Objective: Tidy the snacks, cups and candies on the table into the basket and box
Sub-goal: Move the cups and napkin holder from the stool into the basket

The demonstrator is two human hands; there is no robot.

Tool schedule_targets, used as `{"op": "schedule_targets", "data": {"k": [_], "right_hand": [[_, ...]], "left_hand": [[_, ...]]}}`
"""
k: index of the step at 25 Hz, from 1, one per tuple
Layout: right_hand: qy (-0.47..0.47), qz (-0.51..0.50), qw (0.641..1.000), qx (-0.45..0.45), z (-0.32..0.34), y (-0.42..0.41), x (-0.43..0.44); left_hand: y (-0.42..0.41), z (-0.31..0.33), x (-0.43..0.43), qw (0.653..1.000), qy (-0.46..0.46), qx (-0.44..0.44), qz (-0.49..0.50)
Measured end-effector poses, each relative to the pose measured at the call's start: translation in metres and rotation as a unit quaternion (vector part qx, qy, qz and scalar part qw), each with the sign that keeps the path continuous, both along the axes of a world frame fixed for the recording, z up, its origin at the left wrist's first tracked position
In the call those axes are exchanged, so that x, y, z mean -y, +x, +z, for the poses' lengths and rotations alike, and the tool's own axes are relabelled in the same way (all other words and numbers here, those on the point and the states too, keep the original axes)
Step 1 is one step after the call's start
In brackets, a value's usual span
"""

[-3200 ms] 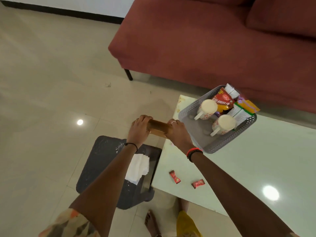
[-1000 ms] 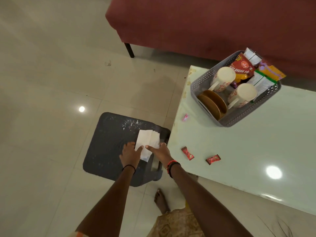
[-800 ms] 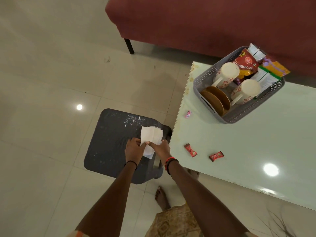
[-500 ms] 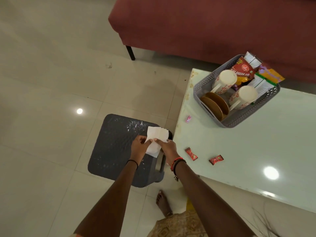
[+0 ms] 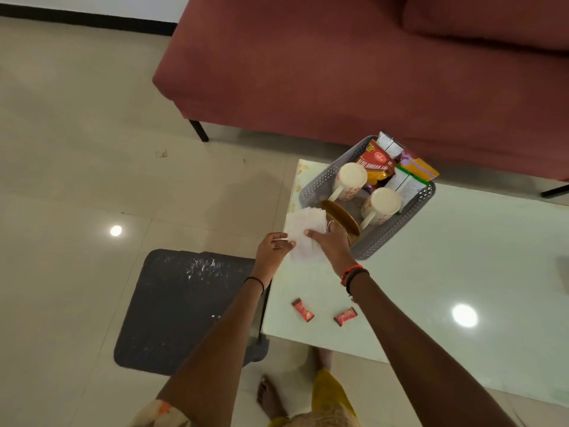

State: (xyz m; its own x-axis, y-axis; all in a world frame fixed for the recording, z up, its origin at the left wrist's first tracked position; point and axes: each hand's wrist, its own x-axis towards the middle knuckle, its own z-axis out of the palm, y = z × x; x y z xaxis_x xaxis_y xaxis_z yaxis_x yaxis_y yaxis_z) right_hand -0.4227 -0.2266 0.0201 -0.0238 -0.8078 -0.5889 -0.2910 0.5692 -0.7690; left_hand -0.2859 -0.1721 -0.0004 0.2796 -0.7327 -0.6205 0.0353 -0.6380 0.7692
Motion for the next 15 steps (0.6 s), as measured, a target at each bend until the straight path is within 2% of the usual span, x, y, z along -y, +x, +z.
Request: {"op": "schedule_targets", "data": {"k": [3, 7, 11, 15], "right_hand": [[-0.085, 0.053, 0.984, -0.144, 0.006, -0.038, 0.039], [-0.157, 0.173, 0.918, -0.320, -0.004, -0.069, 0.066], [-0.188, 0.266, 0.869, -0.373, -0.023, -0.076, 0.075], [-0.240, 0.283, 0.850, -0.373, -0.037, -0.075, 0.079]], "left_hand": [[-0.031, -0.007, 0.029, 0.999, 0.032, 0.000, 0.027], [-0.055, -0.024, 0.057, 0.996, 0.075, 0.006, 0.050], [-0.064, -0.042, 0.074, 0.994, 0.090, 0.005, 0.060], [-0.073, -0.053, 0.087, 0.994, 0.091, 0.012, 0.063]]}}
